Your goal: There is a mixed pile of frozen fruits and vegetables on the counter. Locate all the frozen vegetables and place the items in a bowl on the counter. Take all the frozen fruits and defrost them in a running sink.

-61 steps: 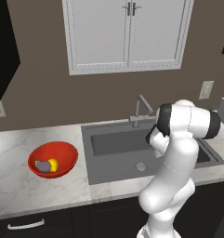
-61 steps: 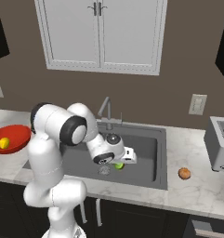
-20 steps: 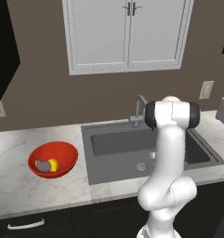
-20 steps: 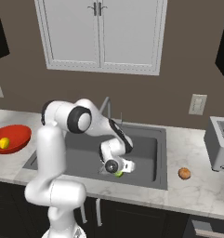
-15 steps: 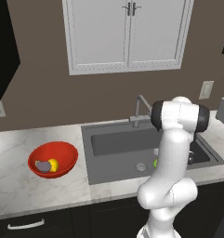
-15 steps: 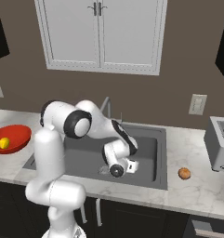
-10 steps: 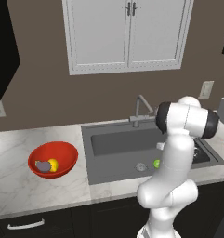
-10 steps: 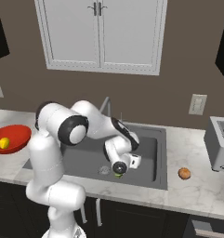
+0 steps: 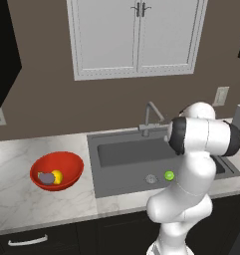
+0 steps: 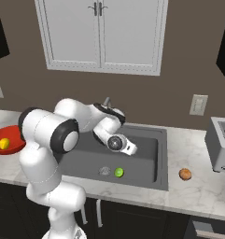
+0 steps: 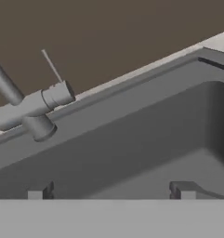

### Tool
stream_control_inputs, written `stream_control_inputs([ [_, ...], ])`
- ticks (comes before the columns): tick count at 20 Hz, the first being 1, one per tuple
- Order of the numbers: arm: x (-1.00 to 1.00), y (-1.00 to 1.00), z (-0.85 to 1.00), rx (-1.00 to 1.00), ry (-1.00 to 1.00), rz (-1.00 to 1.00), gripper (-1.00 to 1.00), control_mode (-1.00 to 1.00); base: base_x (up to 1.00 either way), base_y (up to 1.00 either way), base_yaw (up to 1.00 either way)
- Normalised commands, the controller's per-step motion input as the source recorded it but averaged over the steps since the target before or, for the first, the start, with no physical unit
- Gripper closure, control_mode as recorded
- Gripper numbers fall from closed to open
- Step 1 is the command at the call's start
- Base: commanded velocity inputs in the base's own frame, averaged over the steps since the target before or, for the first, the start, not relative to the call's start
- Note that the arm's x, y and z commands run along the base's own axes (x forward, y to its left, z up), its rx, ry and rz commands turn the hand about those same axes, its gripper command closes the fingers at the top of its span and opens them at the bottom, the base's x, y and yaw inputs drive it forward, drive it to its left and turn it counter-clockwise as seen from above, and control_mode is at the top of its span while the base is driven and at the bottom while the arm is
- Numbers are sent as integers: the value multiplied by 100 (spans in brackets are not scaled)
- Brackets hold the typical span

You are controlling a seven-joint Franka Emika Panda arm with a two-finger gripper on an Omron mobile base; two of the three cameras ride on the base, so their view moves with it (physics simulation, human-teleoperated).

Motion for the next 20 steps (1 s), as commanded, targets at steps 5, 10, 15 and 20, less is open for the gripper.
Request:
stream_control_inputs([
  [5, 0, -22, 29, 24, 34, -16, -100, -100, 0, 0, 0],
  [10, 0, -71, 22, 3, 15, -10, -100, -100, 0, 0, 0],
  [15, 6, -82, 18, -1, 8, -3, -100, -100, 0, 0, 0],
  [20, 3, -73, 25, 0, 3, 0, -100, -100, 0, 0, 0],
])
